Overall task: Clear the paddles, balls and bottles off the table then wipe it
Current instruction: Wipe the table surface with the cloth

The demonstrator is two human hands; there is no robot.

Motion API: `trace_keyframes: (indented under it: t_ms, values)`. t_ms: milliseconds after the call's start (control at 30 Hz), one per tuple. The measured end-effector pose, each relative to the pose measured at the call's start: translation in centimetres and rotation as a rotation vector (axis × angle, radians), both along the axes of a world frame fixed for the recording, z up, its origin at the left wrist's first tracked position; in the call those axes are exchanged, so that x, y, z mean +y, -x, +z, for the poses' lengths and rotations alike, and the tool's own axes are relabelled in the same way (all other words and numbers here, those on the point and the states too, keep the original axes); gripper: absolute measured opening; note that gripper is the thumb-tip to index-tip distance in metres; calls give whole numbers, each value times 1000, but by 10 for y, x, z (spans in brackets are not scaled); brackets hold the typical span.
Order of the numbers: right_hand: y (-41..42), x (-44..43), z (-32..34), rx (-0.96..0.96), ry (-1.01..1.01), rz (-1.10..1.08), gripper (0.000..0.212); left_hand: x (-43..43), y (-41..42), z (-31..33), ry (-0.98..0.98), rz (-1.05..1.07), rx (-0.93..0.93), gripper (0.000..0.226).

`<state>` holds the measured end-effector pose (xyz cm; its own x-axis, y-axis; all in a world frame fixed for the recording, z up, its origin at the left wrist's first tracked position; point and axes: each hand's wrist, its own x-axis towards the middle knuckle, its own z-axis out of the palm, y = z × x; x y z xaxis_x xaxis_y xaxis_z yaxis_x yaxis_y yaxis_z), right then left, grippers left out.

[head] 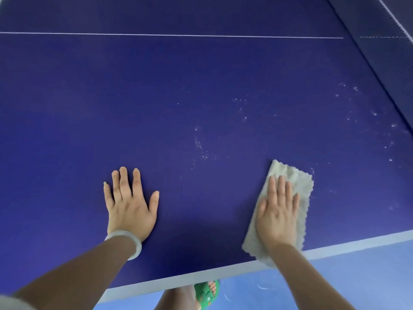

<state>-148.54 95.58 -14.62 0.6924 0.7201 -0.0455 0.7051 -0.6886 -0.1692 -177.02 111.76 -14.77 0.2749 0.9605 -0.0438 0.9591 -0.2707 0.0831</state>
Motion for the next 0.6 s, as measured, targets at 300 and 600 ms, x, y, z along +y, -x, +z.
trace_keyframes:
  t_ms: [300,600]
  values:
    - [38,16,3,21,3,803,59,-1,0,0,-8,3,-21,78]
    - [3,9,0,17,-18,-159,67,-3,1,0,-6,-1,-27,77]
